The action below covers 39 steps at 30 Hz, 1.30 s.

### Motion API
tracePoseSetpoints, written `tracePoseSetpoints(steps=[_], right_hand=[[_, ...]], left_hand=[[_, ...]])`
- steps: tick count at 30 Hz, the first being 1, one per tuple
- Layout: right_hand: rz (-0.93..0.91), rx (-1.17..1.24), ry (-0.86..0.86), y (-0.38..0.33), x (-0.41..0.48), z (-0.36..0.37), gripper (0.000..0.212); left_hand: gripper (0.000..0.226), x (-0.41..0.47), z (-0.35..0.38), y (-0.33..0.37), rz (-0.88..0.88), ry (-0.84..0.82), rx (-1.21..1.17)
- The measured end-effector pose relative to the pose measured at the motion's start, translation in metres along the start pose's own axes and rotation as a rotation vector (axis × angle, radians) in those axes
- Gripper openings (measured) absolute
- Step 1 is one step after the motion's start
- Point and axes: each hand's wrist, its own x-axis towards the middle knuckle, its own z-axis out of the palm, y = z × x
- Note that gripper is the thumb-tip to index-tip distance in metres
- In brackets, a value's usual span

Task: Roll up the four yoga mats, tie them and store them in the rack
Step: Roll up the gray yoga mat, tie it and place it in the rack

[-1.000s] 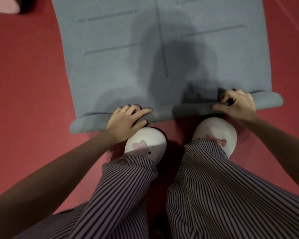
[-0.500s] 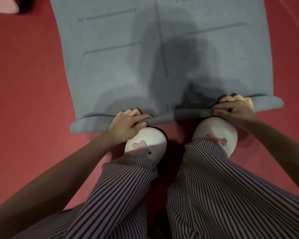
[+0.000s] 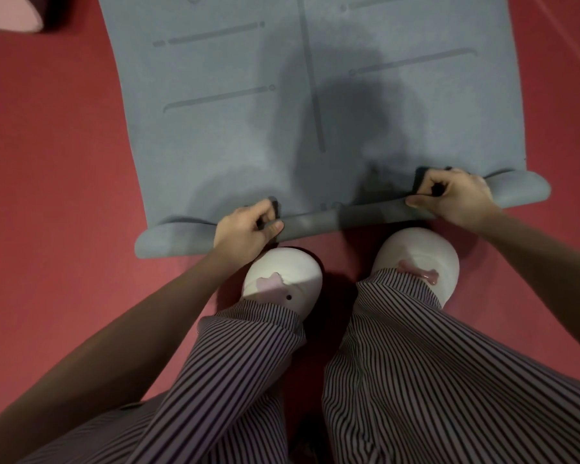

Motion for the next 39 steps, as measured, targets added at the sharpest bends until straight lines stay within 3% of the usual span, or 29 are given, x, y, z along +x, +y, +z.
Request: tracePoseSetpoints(steps=[4,7,13,16,20,24,27,29,34,39], right_hand=[[-0.074,-0.032,0.027,0.001,0.002,0.002,0.027],[-0.117,-0.037,0.047,0.002,0.002,0.002,0.029],[-0.114,-0.072,0.009,0.0,0.008,-0.002,0.035],[-0.086,-0.116,0.052,0.001,0.006,0.001,0.038],[-0.17,-0.21,0.26,0.007,0.004,0.008,0.053],[-0.063,-0.314,0.414,0.002,-0.006,0.024,0.042],[0.114,-0.263,0.414,0.002,-0.008,0.031,0.05],[0.154,-0.232,0.416,0.005,-0.01,0.029,0.062],[0.108,-0.23,0.384,0.006,-0.011,0.023,0.073],[0.009,-0.319,0.305,0.006,-0.002,0.011,0.078]], left_hand=[[0.029,-0.005,0.014,-0.016,0.425,0.309,0.202],[0.025,-0.001,0.019,-0.026,0.542,0.401,0.297],[0.055,0.014,0.007,-0.03,0.742,0.216,0.269],[0.05,0.013,0.007,-0.027,0.717,0.259,0.301],[0.043,0.019,0.002,-0.024,0.692,0.338,0.31],[0.04,0.02,0.008,-0.027,0.669,0.431,0.361],[0.04,0.009,0.02,-0.027,0.513,0.501,0.385],[0.043,0.004,0.025,-0.027,0.452,0.478,0.267],[0.055,0.011,0.015,-0.03,0.482,0.392,0.143],[0.045,0.013,0.015,-0.031,0.481,0.403,0.145]])
